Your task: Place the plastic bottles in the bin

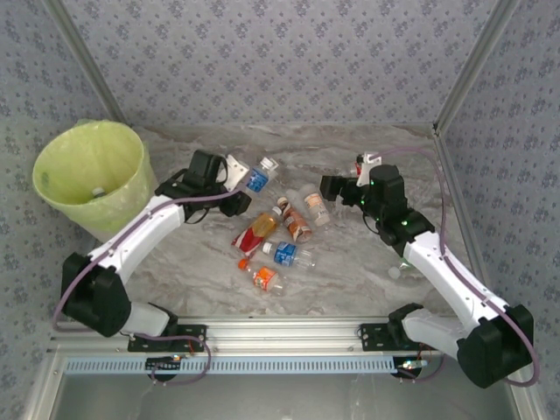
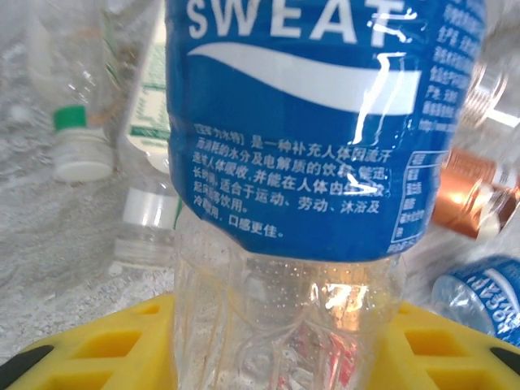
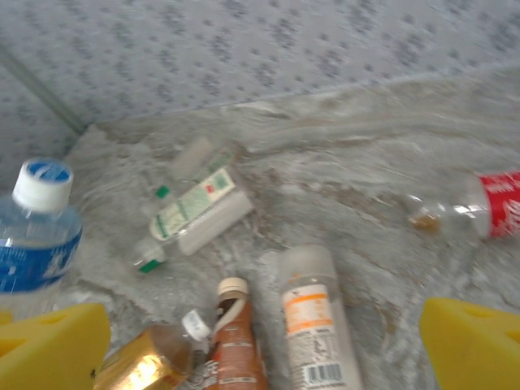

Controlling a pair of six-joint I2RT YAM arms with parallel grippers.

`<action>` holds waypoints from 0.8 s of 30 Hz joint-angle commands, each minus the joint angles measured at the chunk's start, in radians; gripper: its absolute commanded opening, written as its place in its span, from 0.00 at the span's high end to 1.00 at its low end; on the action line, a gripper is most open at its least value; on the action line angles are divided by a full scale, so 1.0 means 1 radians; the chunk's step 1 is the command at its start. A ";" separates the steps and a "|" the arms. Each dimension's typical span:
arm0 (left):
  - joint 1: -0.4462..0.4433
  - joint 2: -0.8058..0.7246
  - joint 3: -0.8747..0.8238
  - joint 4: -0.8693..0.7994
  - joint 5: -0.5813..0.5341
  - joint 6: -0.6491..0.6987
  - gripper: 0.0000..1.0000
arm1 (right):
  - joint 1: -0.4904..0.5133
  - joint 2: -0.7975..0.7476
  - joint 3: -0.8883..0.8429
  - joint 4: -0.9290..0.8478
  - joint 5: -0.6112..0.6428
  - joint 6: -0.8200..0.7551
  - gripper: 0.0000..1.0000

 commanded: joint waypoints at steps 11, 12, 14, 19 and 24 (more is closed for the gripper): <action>0.081 -0.162 0.178 -0.008 0.001 -0.261 0.61 | 0.068 -0.016 0.002 0.094 0.043 -0.093 0.00; 0.081 -0.166 0.199 -0.021 -0.031 -0.273 0.61 | 0.068 -0.015 0.002 0.096 0.044 -0.092 0.00; 0.083 -0.167 0.250 -0.059 -0.139 -0.305 0.60 | 0.069 -0.011 0.001 0.098 0.050 -0.093 0.00; 0.100 -0.166 0.350 -0.124 -0.332 -0.342 0.58 | 0.070 -0.002 0.008 0.095 0.051 -0.096 0.00; 0.144 -0.192 0.428 -0.154 -0.473 -0.368 0.57 | 0.071 0.002 0.014 0.084 0.056 -0.100 0.00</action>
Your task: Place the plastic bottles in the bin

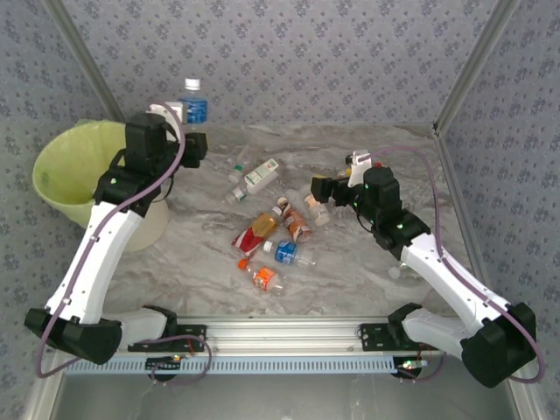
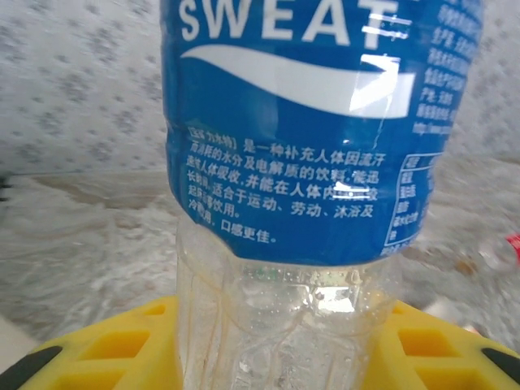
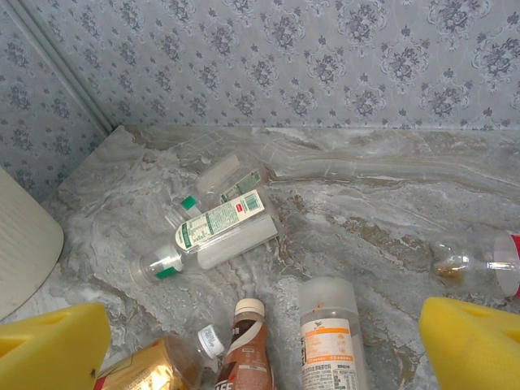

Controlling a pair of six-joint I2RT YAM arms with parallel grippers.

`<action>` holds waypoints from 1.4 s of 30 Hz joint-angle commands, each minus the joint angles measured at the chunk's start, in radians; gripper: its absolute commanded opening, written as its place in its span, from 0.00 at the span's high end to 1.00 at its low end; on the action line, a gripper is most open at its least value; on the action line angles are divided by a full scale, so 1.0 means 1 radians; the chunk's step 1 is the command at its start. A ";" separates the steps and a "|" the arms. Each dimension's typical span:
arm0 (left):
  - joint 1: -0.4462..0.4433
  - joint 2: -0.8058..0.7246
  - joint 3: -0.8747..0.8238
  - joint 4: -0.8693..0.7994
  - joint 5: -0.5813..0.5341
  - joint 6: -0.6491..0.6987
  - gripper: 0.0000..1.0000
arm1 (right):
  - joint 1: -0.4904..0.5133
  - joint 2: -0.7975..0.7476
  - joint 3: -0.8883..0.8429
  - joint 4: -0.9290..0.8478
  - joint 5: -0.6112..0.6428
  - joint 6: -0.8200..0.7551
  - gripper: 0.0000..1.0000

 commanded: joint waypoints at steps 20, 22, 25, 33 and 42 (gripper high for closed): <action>0.532 -0.069 -0.095 -0.118 -0.030 -0.280 0.56 | 0.010 0.033 0.032 -0.018 0.033 -0.019 0.00; 0.544 -0.054 -0.098 -0.132 -0.014 -0.302 0.55 | 0.011 0.034 0.034 -0.022 0.034 -0.018 0.00; 0.546 -0.038 -0.108 -0.154 -0.016 -0.326 0.51 | 0.011 0.036 0.034 -0.025 0.036 -0.020 0.00; 0.548 -0.055 -0.130 -0.134 0.008 -0.346 0.22 | 0.012 0.043 0.037 -0.033 0.087 -0.021 0.00; 0.548 -0.070 -0.133 -0.110 0.124 -0.337 0.10 | -0.002 0.102 0.075 -0.063 0.147 -0.005 0.00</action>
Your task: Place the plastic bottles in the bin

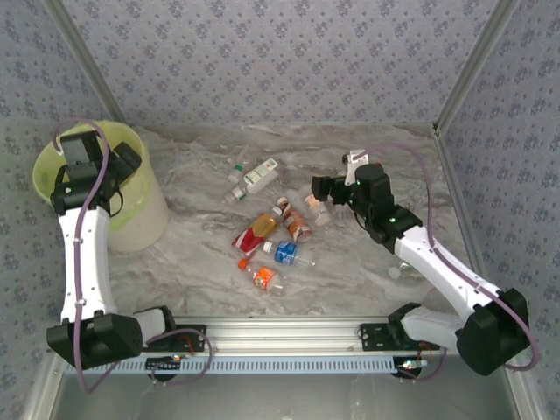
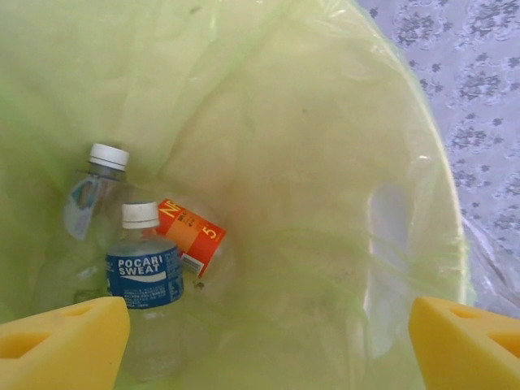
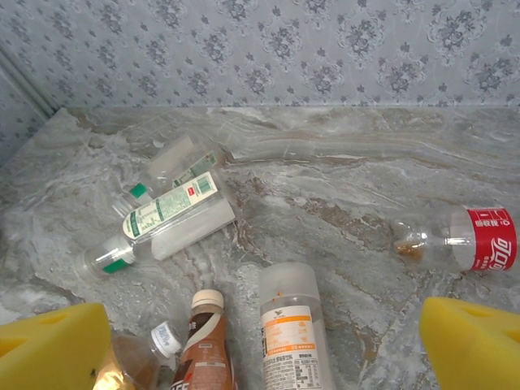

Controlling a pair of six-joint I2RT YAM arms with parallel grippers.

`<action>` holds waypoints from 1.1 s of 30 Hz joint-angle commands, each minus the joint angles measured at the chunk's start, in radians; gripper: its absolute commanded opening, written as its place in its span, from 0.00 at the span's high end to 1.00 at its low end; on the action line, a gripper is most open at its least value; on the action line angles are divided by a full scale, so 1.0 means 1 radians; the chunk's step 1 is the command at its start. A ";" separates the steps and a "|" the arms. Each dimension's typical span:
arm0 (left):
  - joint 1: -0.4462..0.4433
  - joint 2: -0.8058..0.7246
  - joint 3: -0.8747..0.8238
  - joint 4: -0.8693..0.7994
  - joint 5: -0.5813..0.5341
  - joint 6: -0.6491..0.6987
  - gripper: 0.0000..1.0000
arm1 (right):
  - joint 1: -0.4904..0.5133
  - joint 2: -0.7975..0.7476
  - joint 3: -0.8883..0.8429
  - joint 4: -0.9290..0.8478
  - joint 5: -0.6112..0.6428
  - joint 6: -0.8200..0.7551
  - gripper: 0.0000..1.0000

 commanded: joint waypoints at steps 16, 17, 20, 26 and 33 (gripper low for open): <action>-0.043 -0.242 -0.151 0.304 0.453 0.039 0.01 | -0.264 0.286 0.283 -0.319 0.064 0.140 0.00; -0.057 -0.255 -0.163 0.319 0.483 0.041 0.01 | -0.289 0.309 0.292 -0.324 0.018 0.102 0.00; -0.122 -0.286 -0.192 0.357 0.560 0.066 0.01 | -0.364 0.389 0.389 -0.358 -0.100 0.006 0.00; -0.237 -0.332 -0.231 0.366 0.551 0.130 0.00 | -0.454 0.570 0.625 -0.498 -0.149 -0.131 0.00; -0.251 -0.355 -0.271 0.388 0.523 0.099 0.01 | -0.480 0.799 0.881 -0.647 -0.059 0.116 0.00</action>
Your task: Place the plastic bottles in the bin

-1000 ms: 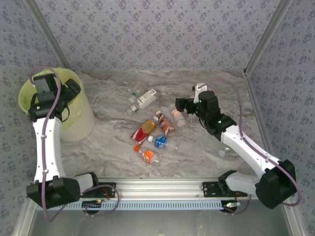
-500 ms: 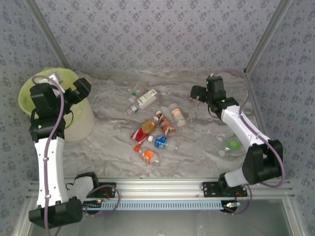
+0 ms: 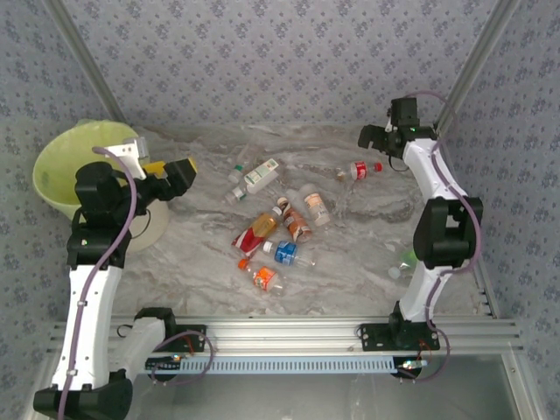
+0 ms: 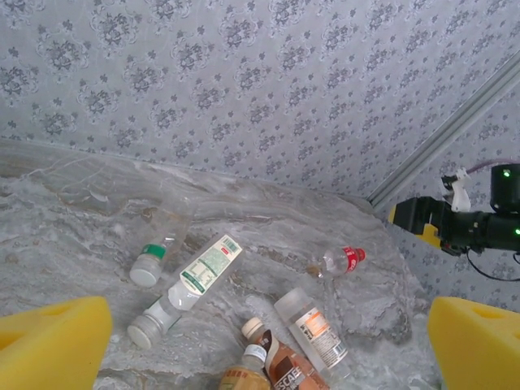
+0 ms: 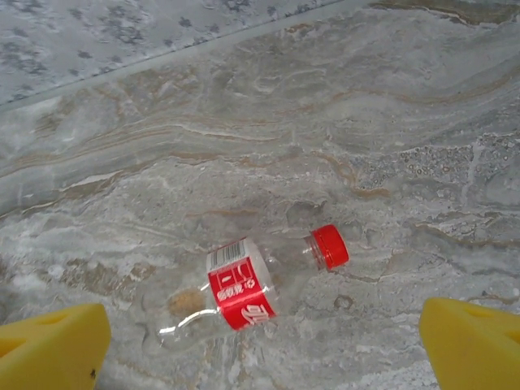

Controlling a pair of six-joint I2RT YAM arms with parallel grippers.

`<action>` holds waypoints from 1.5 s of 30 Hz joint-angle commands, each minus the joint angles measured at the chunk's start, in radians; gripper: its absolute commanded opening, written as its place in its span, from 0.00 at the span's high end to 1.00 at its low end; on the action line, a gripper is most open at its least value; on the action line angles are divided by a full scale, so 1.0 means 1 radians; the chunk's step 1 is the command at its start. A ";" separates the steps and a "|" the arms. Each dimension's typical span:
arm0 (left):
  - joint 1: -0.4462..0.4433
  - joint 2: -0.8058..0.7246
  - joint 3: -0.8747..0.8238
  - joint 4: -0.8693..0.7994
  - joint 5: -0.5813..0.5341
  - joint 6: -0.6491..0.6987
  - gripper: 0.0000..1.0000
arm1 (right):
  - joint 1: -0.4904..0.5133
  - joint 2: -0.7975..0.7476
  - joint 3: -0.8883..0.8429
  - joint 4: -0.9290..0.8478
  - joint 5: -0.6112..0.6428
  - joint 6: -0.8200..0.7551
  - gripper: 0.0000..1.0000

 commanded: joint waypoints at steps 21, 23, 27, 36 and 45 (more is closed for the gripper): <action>-0.022 -0.020 -0.146 0.112 -0.007 -0.164 0.01 | -0.067 0.538 0.469 -0.191 -0.535 -0.091 0.00; -0.023 -0.029 -0.148 0.114 -0.013 -0.168 0.00 | -0.064 0.511 0.429 -0.193 -0.568 -0.105 0.01; -0.025 -0.012 -0.159 0.154 0.027 -0.205 0.01 | -0.066 0.407 0.299 -0.161 -0.572 -0.121 0.01; -0.049 0.052 -0.149 0.119 0.061 -0.211 0.00 | -0.029 0.234 0.021 -0.112 -0.519 -0.224 0.00; -0.056 0.020 -0.179 0.123 0.011 -0.243 0.01 | 0.090 0.290 0.033 -0.160 -0.141 -0.245 0.09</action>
